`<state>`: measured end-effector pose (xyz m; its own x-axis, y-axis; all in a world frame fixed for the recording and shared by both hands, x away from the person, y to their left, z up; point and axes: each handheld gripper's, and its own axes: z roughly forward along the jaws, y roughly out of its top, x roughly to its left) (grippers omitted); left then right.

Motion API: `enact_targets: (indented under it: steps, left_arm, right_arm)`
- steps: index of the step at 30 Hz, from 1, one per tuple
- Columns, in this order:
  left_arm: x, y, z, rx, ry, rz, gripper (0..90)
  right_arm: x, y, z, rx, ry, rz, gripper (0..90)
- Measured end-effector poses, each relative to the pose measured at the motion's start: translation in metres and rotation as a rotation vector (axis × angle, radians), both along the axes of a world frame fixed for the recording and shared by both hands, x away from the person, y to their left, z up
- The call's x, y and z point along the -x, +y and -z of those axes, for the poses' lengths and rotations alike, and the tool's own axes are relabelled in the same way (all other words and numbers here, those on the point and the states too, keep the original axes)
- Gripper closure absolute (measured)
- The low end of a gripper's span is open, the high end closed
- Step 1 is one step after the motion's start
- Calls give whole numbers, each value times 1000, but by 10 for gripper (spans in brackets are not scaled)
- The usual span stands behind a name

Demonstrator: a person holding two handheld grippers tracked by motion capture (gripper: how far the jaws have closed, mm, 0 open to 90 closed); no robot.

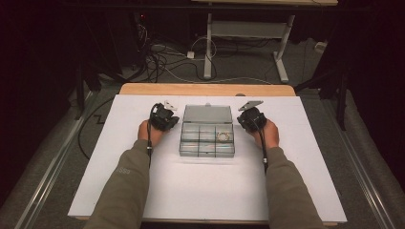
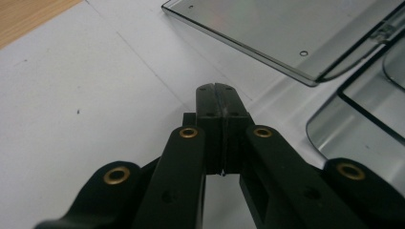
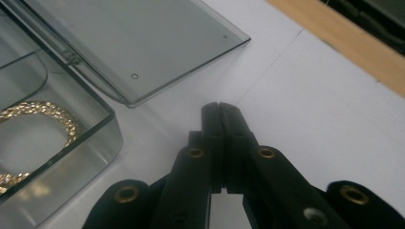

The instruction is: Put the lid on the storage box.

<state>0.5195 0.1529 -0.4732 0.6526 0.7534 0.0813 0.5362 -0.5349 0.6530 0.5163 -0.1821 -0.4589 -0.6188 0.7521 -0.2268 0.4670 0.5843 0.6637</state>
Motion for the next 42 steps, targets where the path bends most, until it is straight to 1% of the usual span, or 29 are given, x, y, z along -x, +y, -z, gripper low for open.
enact_targets:
  steps: [1, 5, 7, 9, 12, 14, 15, 16, 17, 18, 19, 21, 22, 24, 26, 28, 32, 34, 36, 38, 39, 40, 42]
  left_arm:
    - [-1, -3, 1, -4, -3, -2, 865]
    - [-5, -10, 5, 17, -15, -44, 865]
    - [-6, -12, 6, 23, -19, -56, 866]
    - [-7, -14, 6, 19, -22, -59, 865]
    - [-6, -16, 6, 17, -33, -65, 865]
    - [-7, -16, 7, 27, -32, -74, 865]
    - [-7, -17, 7, 24, -31, -72, 865]
    - [-7, -18, 7, 25, -31, -70, 865]
    - [-7, -19, 7, 24, -31, -71, 865]
    - [-7, -20, 7, 25, -30, -72, 864]
    - [-7, -21, 7, 21, -32, -77, 865]
    - [-7, -22, 7, 26, -33, -85, 864]
    - [-6, -22, 7, 28, -32, -91, 865]
    - [-6, -23, 7, 38, -29, -92, 864]
    - [-5, -24, 6, 49, -33, -99, 865]
    - [-5, -25, 5, 64, -40, -110, 865]
    - [-5, -26, 4, 63, -52, -118, 865]
    - [-4, -26, 3, 65, -62, -123, 865]
    - [-4, -26, 2, 68, -72, -131, 865]
    - [-3, -28, 1, 62, -84, -135, 865]
    - [-3, -28, -1, 57, -91, -134, 865]
    - [-2, -28, -2, 64, -99, -138, 865]
    - [-2, -28, -5, 64, -116, -141, 865]
  right_arm:
    - [-2, 1, 2, 8, 5, 3, 900]
    - [-9, 4, 9, 18, 30, 20, 900]
    - [-10, 6, 10, 0, 26, 31, 900]
    - [-12, 9, 10, 2, 26, 31, 900]
    - [-14, 13, 10, -26, 35, 36, 900]
    - [-15, 16, 11, -28, 25, 37, 900]
    - [-16, 18, 12, -36, 26, 46, 900]
    - [-16, 18, 12, -35, 19, 43, 900]
    - [-16, 20, 12, -47, 24, 48, 900]
    - [-16, 21, 13, -47, 22, 46, 900]
    - [-16, 23, 13, -39, 17, 55, 900]
    - [-16, 23, 13, -44, 17, 57, 899]
    - [-16, 22, 12, -44, 12, 54, 899]
    - [-16, 21, 11, -61, 7, 68, 899]
    - [-15, 21, 10, -67, -7, 75, 899]
    - [-14, 21, 9, -85, -11, 82, 899]
    - [-13, 24, 10, -82, -15, 84, 899]
    - [-13, 24, 10, -97, -22, 94, 900]
    - [-11, 26, 8, -87, -41, 98, 900]
    - [-11, 27, 7, -75, -53, 102, 899]
    - [-10, 27, 5, -73, -60, 101, 899]
    - [-10, 27, 4, -72, -68, 101, 899]
    - [-9, 27, 1, -77, -86, 102, 900]
